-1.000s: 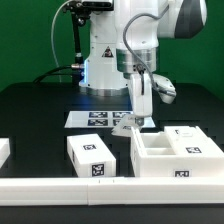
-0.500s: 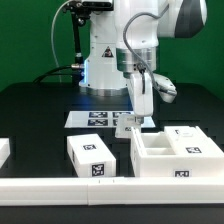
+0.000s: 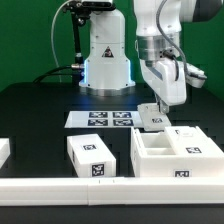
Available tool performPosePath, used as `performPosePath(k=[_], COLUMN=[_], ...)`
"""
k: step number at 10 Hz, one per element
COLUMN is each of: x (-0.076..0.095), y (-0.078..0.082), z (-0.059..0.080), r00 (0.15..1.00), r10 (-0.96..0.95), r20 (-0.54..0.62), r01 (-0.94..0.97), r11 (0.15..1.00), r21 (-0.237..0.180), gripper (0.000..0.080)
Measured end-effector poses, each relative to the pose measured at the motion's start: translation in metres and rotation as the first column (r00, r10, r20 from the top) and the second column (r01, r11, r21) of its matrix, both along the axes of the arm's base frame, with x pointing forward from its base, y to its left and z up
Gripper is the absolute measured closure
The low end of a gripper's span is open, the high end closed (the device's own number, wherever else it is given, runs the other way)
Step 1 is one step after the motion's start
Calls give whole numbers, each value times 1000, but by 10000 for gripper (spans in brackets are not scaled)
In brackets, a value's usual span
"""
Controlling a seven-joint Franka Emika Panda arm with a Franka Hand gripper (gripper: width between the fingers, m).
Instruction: Assemble cabinet
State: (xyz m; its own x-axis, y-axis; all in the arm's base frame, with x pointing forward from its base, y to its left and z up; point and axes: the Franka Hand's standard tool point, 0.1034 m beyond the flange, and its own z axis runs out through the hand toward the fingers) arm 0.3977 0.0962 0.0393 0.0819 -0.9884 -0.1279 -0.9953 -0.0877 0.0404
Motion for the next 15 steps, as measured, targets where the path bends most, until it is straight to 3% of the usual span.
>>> performPosePath(k=[3, 6, 9, 10, 13, 15], x=[2, 28, 22, 23, 48, 44], y=[4, 12, 11, 10, -9, -7], z=[-2, 24, 17, 18, 39, 34], r00=[1000, 999, 999, 999, 999, 999], r10=[3, 43, 43, 45, 24, 22], r20=[-3, 27, 13, 14, 49, 43], r01=[-3, -43, -43, -45, -25, -23], r11=[1000, 999, 999, 999, 1000, 1000], r21=[-2, 12, 8, 8, 14, 15], gripper=[735, 735, 735, 735, 735, 735])
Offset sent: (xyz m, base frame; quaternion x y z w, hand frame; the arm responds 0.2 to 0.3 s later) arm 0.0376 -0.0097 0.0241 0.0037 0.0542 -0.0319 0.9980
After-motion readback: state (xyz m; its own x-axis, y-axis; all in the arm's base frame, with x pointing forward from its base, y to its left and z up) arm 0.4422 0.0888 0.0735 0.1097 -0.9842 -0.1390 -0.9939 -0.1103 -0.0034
